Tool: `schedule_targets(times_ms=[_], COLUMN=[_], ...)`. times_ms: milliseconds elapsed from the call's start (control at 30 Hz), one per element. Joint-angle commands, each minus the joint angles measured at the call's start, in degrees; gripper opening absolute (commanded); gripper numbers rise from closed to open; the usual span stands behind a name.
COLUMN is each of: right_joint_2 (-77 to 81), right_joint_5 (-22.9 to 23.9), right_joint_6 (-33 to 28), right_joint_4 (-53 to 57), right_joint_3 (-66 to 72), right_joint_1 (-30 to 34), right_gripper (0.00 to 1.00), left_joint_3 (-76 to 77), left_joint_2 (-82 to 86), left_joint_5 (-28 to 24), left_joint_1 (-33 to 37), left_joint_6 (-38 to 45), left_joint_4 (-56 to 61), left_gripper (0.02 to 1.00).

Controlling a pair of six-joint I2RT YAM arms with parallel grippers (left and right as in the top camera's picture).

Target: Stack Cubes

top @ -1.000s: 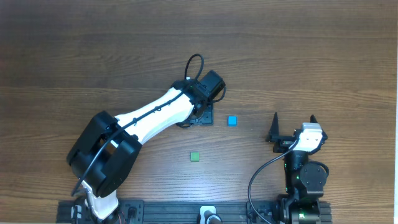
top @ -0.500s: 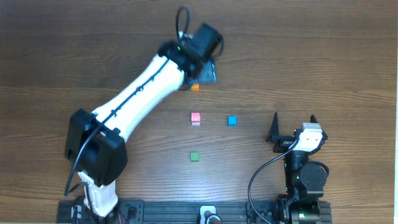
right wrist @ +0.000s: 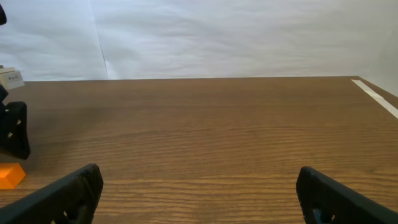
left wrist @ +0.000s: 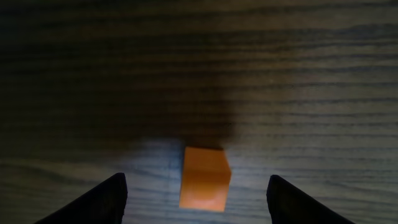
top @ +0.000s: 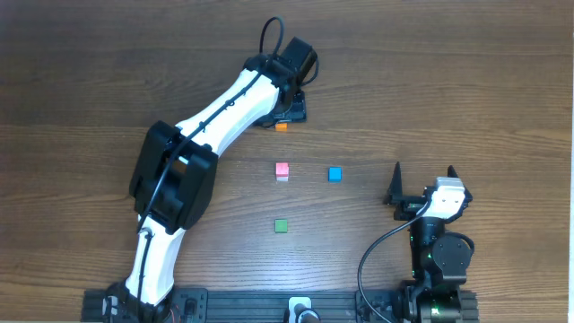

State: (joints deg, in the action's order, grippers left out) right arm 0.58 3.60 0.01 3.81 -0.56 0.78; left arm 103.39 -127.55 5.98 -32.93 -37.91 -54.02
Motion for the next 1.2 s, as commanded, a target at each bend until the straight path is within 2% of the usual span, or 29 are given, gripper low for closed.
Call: schedule_targets(times_ms=[33, 933, 1200], right_joint_2=[-0.04, -0.04, -0.04], right_joint_5=[0.7, 0.72, 0.72], right_joint_6=[0.35, 0.35, 0.35], right_joint_4=[0.11, 0.11, 0.11], right_joint_3=[0.24, 0.24, 0.24], right_joint_1=[0.31, 0.31, 0.31], right_gripper=[0.991, 0.991, 0.993], left_joint_3=[0.98, 0.96, 0.96], left_joint_2=[-1.73, -4.61, -4.81], left_joint_5=[-0.61, -4.0, -4.0], left_joint_1=[0.04, -0.07, -0.07], left_joint_6=[1.7, 3.19, 3.17], left_joint_4=[1.03, 1.68, 1.49], left_gripper=[0.724, 0.671, 0.481])
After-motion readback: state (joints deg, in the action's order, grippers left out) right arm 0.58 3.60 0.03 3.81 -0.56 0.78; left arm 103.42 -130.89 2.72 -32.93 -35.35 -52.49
